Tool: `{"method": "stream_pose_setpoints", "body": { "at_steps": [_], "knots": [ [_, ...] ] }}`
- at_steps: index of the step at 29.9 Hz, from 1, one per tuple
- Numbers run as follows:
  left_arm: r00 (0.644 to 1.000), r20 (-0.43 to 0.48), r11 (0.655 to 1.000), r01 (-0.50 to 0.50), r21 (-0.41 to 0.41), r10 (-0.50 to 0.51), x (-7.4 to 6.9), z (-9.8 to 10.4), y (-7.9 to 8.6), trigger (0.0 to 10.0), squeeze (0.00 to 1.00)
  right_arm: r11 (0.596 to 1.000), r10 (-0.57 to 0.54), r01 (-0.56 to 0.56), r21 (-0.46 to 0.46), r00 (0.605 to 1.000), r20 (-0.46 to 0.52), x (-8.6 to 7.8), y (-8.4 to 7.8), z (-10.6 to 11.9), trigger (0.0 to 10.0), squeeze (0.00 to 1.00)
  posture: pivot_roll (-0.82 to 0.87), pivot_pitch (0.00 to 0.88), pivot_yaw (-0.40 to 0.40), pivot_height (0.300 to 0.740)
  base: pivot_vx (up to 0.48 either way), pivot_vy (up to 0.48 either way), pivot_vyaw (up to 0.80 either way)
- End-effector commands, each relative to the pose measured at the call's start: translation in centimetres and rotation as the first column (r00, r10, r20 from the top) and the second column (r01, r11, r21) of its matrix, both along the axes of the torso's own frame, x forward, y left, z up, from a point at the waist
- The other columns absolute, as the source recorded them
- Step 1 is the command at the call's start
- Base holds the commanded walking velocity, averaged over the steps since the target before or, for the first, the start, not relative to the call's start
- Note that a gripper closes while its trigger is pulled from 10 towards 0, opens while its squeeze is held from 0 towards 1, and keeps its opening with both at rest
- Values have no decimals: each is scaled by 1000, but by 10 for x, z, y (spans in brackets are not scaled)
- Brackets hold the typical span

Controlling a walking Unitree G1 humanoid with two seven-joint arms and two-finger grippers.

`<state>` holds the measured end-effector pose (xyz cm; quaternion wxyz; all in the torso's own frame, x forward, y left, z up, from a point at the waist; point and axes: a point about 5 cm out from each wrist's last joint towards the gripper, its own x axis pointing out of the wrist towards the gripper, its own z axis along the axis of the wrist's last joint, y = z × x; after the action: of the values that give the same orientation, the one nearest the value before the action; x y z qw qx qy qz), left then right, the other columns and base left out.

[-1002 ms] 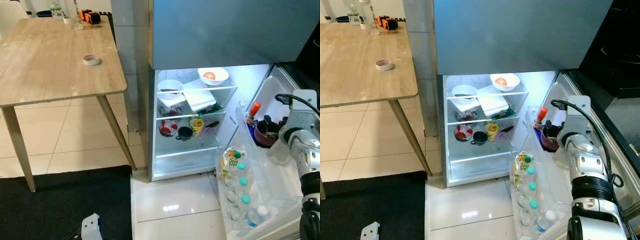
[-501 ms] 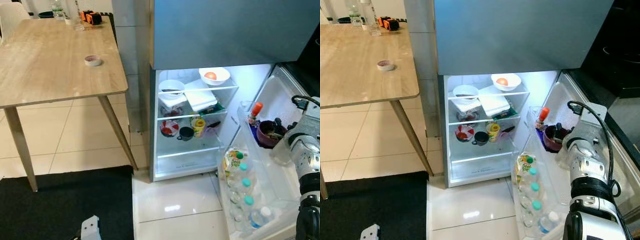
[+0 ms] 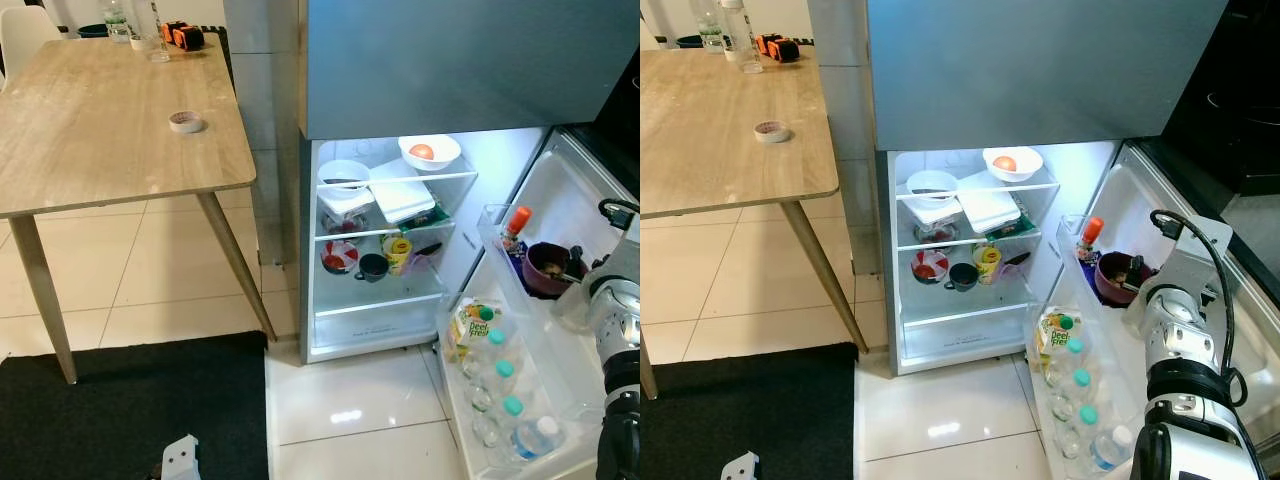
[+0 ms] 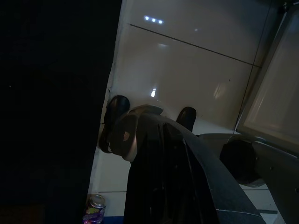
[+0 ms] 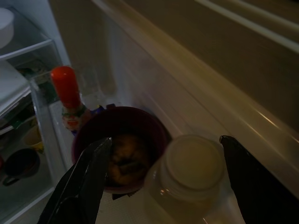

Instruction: Restocking fridge

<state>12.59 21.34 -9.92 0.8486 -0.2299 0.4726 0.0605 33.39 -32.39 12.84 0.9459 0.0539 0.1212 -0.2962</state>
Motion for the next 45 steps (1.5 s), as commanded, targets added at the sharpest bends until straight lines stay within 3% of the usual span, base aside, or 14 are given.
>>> {"method": "stream_pose_setpoints", "body": {
  "at_steps": [1, 9, 11, 21, 31, 32, 34, 35, 45],
  "knots": [
    [1000, -9, 1000, 12, 7, -12, -4, -1, 2, 10000, 0, 999, -38, 38, 6, 999, 10, -5, -7, -2, 10000, 0, -37, 0, -48, 740, 0, 0, 0],
    [1000, -7, 1000, 14, 8, -14, -4, -1, 3, 10000, 0, 990, -61, 49, 132, 994, 90, 1, 5, -9, 10000, 0, -19, 0, -44, 740, 0, 0, 0],
    [1000, -11, 1000, 13, 10, -13, -7, -1, 4, 10000, 0, 980, -39, 17, 198, 993, 108, 6, 16, -14, 10000, 0, -12, 0, -41, 740, 0, 0, 0],
    [999, -31, 1000, 14, 21, -14, -18, -2, 12, 10000, 0, 979, -1, -22, 204, 993, 114, 10, 22, -14, 10000, 0, -4, 15, -37, 740, 0, 0, 0],
    [999, -31, 1000, 23, 21, -23, -20, -2, 13, 10000, 0, 983, -14, -12, 185, 990, 140, 9, 14, -10, 10000, 0, -3, 30, -31, 740, 0, 0, 0],
    [999, -27, 999, 28, 21, -28, -19, -2, 13, 10000, 0, 986, -30, 7, 167, 990, 135, 8, 10, -9, 2667, 0, 2, 38, -29, 740, 0, 0, 0],
    [999, -25, 999, 30, 21, -29, -18, -2, 13, 10000, 0, 988, -38, 17, 154, 991, 131, 7, 8, -9, 2667, 0, 2, 38, -29, 740, 0, 0, 0],
    [999, -23, 999, 31, 21, -30, -18, -2, 14, 10000, 0, 989, -45, 26, 146, 990, 130, 7, 7, -8, 0, 0, 2, 38, -29, 740, 0, 0, 0],
    [999, -16, 999, 32, 20, -32, -16, -1, 14, 10000, 0, 992, -54, 36, 120, 987, 149, 6, 1, -2, 0, 0, 6, 35, -28, 740, 0, 0, 0]
  ]
}}
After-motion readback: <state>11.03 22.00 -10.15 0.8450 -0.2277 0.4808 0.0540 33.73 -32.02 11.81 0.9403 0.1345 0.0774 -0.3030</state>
